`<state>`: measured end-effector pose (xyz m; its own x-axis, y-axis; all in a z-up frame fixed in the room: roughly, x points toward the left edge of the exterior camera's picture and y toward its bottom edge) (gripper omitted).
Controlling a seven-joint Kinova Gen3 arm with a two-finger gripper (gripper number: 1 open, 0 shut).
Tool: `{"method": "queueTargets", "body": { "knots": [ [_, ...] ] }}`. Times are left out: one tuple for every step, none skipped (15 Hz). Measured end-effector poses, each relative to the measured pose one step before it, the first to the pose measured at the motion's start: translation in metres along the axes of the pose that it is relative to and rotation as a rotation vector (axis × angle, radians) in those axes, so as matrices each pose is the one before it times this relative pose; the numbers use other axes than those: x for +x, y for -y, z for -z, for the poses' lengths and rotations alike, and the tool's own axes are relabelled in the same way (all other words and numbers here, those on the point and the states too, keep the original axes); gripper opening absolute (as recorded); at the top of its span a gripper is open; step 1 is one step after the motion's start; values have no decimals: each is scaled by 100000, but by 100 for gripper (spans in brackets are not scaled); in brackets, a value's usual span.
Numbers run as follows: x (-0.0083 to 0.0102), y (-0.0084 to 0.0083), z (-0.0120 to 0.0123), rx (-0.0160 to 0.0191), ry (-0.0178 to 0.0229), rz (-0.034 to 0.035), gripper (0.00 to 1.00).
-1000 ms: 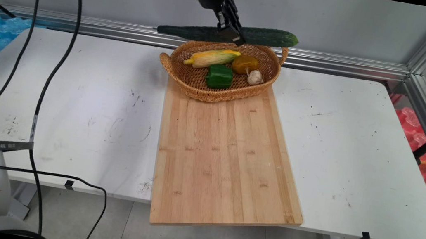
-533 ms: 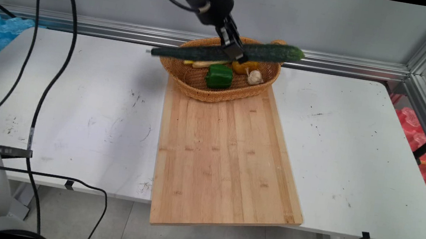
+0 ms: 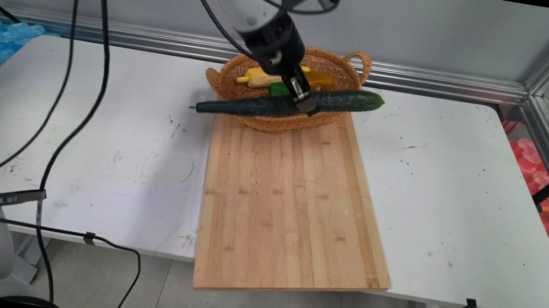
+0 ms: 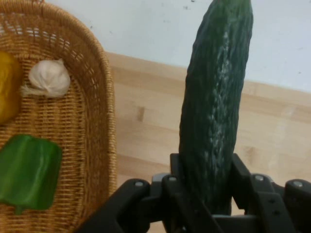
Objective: Place the picked object on the cutting board
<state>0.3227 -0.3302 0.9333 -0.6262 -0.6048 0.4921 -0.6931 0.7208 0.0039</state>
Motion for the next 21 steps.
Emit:
{"method": "queueTargets", "body": {
  "knots": [
    [-115,-377,-877,516,801,963,0],
    [-86,-327,-751,383,662,652,0],
    [-101,-350,-886,436,825,749,0],
    [-79,-322,-877,344,773,623,0],
    [-64,-206,-773,385,684,477,0],
    [-95,-187,-870,496,801,562,0],
    [-71,-129,-753,430,691,416,0],
    [-54,-101,-902,549,829,330,0],
    [-65,-66,-831,511,723,295,0],
    [-39,-35,-723,402,624,159,0],
    [-31,-36,-834,313,688,89,0],
    [-47,-30,-804,227,684,24,0],
    [-61,-17,-645,114,602,-3,0],
    [-122,-14,-790,107,743,17,0],
    [-86,-15,-545,14,486,-24,0],
    [-114,-7,-505,2,491,-16,0],
    [-88,6,-303,3,295,-40,0],
    [-116,8,-425,-11,410,-96,0],
    [-134,31,-438,50,430,-152,0],
    [-115,25,-385,3,266,-200,0],
    [-86,13,-267,-77,114,-158,0]
  ]
}}
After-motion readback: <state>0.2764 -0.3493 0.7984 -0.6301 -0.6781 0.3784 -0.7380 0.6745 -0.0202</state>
